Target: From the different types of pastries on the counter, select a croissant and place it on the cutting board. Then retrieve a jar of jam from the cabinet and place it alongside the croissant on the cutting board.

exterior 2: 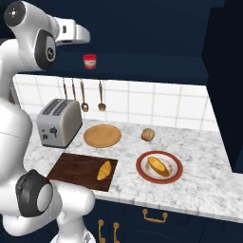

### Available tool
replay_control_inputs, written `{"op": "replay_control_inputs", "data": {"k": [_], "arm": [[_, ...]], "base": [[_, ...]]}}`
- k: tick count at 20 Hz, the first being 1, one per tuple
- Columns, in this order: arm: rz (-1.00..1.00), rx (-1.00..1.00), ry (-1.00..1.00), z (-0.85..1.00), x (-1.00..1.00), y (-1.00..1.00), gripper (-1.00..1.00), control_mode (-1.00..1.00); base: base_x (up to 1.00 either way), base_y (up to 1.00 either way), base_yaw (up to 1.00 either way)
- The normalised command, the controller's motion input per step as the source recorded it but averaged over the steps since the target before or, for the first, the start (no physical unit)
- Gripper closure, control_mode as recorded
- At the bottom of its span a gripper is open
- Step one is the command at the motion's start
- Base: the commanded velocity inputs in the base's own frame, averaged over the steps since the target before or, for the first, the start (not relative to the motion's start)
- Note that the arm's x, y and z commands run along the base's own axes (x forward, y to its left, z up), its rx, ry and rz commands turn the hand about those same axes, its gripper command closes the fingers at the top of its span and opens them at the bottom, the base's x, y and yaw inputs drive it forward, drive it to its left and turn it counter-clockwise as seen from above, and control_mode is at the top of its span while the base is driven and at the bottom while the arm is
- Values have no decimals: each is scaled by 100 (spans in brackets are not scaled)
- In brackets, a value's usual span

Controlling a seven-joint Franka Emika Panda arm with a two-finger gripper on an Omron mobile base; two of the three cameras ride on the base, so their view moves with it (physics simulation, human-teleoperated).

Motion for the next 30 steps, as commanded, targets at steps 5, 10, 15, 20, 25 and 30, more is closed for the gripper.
{"op": "replay_control_inputs", "data": {"k": [5, 10, 15, 20, 25, 30], "arm": [[0, 6, 2, -53, 2, -36, -100, -100], [0, 0, 32, 30, 28, 24, -100, -100], [0, -1, 42, 20, 55, 20, -100, -100], [0, 1, 3, -39, 8, -25, -100, -100], [0, 0, -9, -52, 9, -18, -100, -100], [0, 0, -16, -3, 41, 14, -100, -100]], "base": [[0, 0, 0], [0, 0, 0], [0, 0, 0], [0, 0, 0], [0, 0, 0], [0, 0, 0]]}}
